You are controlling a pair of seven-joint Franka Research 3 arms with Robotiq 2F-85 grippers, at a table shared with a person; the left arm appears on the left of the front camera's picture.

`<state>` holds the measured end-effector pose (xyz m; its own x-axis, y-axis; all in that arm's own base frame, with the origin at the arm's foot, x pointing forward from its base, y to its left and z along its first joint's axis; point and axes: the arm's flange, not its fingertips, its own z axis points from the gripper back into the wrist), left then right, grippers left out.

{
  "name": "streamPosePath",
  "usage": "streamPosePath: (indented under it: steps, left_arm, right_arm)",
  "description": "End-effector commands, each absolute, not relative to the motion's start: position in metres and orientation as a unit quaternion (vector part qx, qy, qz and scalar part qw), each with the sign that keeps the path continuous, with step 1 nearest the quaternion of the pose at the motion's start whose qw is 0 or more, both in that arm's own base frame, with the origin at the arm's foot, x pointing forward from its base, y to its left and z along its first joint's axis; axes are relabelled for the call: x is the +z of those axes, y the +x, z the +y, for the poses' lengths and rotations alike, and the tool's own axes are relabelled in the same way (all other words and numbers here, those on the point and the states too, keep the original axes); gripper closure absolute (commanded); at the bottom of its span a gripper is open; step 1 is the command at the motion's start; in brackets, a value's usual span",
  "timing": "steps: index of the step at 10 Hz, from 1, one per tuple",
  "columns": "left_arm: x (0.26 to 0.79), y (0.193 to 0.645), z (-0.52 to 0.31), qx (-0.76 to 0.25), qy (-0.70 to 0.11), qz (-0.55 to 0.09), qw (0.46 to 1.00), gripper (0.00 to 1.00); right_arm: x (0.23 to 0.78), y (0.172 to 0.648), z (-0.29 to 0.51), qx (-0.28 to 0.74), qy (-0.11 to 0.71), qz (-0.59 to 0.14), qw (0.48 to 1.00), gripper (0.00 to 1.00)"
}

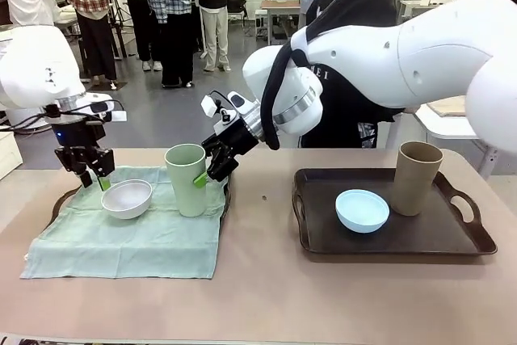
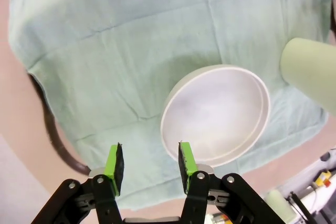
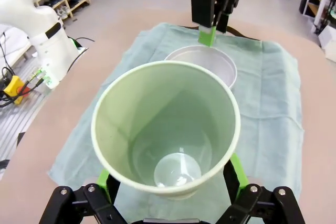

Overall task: Set up a tray with a mat and arrange the tableware.
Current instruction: Place the Picnic Bowl and Reusable plastic cup back onto the Handle tray in front of the human's position.

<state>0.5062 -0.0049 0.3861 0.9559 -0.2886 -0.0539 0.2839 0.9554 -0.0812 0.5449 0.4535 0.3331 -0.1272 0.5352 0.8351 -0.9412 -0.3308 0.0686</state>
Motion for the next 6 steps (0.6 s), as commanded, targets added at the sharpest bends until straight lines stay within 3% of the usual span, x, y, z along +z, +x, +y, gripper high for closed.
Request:
streamPosePath:
  steps: [1, 4, 6]
  left_arm:
    - [0.402, 0.490, 0.009, -0.150, -0.031, 0.023, 0.988, 0.44]
    - [0.441, 0.469, 0.010, -0.170, -0.032, -0.023, 0.985, 0.44]
    - [0.469, 0.454, -0.004, -0.201, -0.017, -0.056, 0.978, 0.44]
  right_arm:
    - [0.344, 0.521, 0.436, 0.703, 0.394, -0.256, 0.534, 0.00]
    - [0.362, 0.509, 0.407, 0.686, 0.388, -0.279, 0.549, 0.00]
    - [0.380, 0.497, 0.388, 0.657, 0.365, -0.296, 0.590, 0.00]
